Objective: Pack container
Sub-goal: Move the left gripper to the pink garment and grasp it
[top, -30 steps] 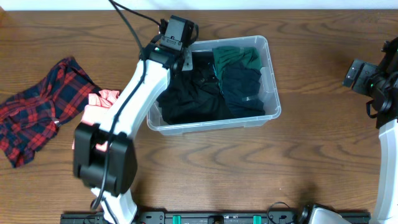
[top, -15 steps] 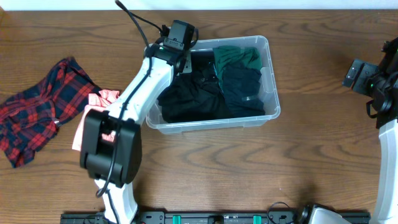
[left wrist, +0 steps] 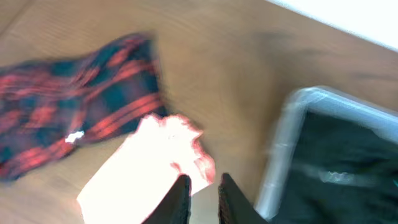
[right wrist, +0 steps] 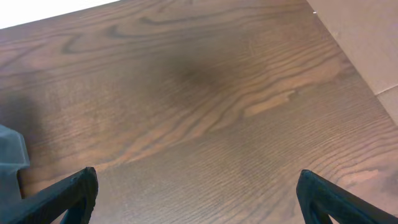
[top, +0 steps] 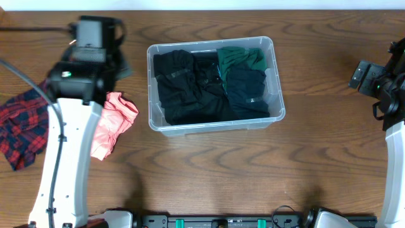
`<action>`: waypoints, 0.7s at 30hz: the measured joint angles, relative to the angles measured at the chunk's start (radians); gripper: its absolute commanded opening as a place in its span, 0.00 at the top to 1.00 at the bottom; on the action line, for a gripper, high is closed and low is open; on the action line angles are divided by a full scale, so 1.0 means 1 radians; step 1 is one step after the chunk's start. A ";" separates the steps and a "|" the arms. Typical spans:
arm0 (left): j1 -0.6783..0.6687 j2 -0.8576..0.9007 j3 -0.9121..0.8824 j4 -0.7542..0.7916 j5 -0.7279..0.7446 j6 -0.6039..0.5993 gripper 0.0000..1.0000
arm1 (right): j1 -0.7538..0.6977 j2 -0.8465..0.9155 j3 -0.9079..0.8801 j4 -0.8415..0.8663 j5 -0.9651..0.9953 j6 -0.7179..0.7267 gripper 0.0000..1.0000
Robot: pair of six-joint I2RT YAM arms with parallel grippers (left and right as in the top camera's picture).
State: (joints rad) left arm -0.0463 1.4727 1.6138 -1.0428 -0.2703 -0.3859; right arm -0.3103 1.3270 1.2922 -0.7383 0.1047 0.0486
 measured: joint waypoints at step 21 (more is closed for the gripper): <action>0.163 0.308 -0.301 0.150 0.002 -0.074 0.14 | 0.000 0.000 0.000 -0.002 0.000 0.000 0.01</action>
State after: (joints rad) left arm 0.1162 1.7805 1.3132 -0.8925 -0.2687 -0.4595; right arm -0.3103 1.3270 1.2922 -0.7399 0.1047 0.0486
